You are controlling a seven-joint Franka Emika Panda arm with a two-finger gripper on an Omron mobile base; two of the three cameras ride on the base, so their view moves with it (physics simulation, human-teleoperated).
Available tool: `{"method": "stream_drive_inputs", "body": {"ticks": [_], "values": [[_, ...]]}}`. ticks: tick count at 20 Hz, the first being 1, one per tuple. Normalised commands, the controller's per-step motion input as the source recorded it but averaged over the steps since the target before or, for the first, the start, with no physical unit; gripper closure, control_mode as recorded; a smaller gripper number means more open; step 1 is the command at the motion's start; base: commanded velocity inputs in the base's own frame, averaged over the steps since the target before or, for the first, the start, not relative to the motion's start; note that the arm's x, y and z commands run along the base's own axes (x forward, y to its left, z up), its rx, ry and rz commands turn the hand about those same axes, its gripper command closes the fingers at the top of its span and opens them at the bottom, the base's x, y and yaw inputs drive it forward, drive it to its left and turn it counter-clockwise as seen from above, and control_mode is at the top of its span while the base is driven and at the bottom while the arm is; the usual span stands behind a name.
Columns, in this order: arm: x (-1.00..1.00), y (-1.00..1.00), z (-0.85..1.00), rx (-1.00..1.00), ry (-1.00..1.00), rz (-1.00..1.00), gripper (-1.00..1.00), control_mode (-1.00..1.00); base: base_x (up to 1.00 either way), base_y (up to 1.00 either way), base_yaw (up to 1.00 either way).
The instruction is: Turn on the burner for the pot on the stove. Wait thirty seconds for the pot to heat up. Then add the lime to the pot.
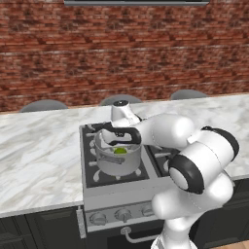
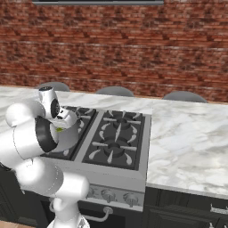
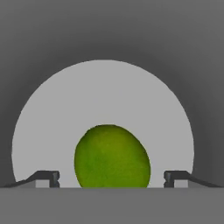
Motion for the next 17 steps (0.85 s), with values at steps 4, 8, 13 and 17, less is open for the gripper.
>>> {"method": "stream_drive_inputs", "body": {"ticks": [4, 8, 13, 17], "values": [[0.00, -0.01, 0.13, 0.00, 0.00, 0.00, -1.00, -1.00, 0.00, 0.00, 0.00], [0.00, 0.00, 0.05, 0.00, 0.00, 0.00, -1.00, -1.00, 0.00, 0.00, 0.00], [0.00, 0.00, 0.34, 0.00, 0.00, 0.00, -1.00, -1.00, 0.00, 0.00, 0.00], [0.00, 0.00, 0.86, 0.00, 0.00, 0.00, -1.00, -1.00, 0.00, 0.00, 0.00]]}}
